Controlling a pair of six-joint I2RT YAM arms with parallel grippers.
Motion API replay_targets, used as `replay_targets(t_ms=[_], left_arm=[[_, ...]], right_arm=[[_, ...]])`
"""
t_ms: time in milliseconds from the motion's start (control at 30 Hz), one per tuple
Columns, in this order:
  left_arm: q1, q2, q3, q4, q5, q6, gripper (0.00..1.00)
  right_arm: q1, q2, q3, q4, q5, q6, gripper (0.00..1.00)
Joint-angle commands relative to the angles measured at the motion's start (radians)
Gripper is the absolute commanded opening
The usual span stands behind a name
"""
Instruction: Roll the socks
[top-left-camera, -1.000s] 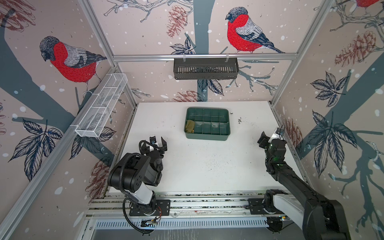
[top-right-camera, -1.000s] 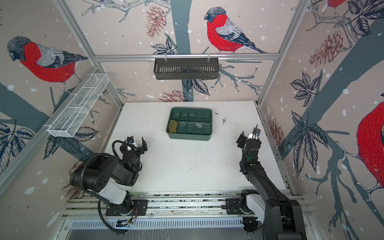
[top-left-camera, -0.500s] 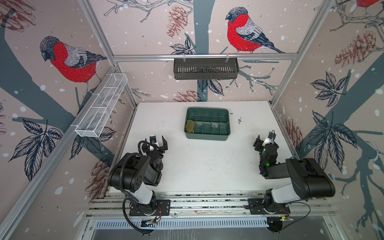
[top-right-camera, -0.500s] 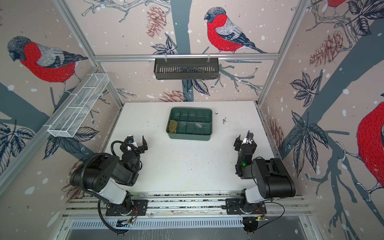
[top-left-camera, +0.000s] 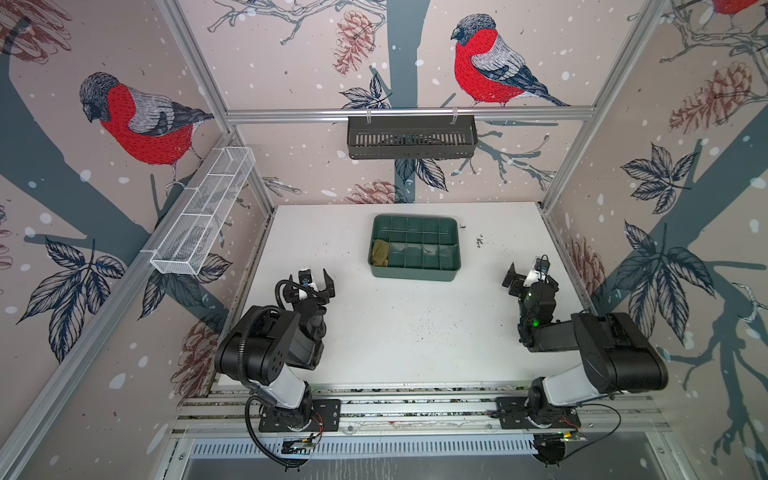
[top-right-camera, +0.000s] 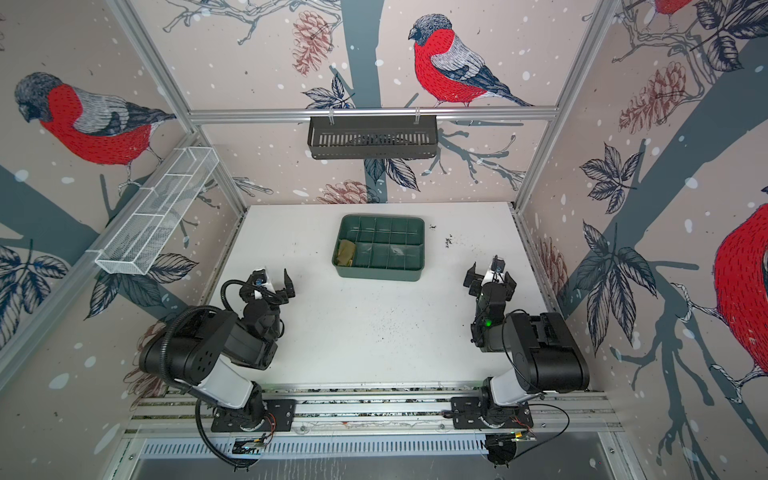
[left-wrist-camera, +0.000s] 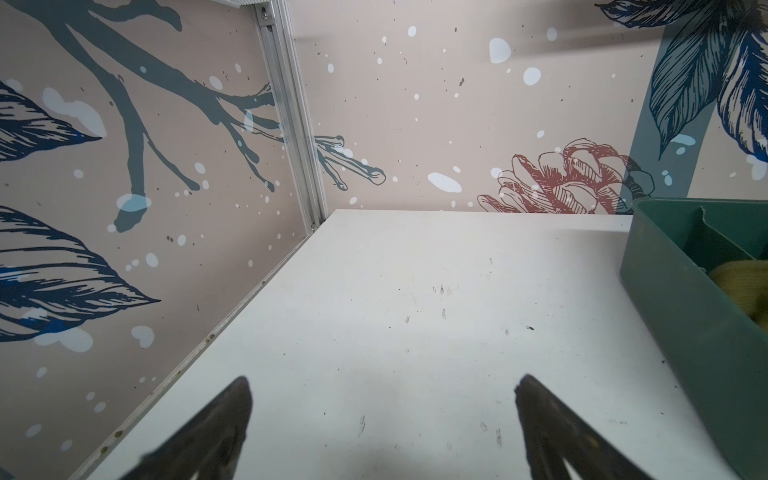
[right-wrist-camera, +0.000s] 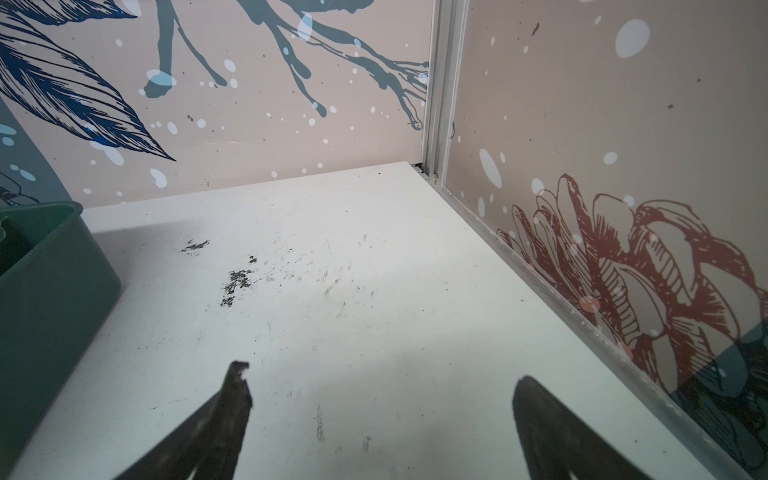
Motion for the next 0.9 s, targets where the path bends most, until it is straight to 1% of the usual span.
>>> replay_targets(t_ms=[0, 533, 867], left_arm=[[0.002, -0.002, 0.000, 0.049, -0.008, 0.004, 0.97], [0.001, -0.001, 0.002, 0.045, -0.008, 0.004, 0.97], [0.009, -0.010, 0.024, -0.012, -0.003, -0.009, 0.98]], right_arm=[[0.000, -0.003, 0.003, 0.024, -0.004, 0.001, 1.00], [0.002, -0.006, -0.003, 0.031, -0.001, 0.000, 1.00], [0.002, -0.007, -0.003, 0.031, -0.001, 0.000, 1.00]])
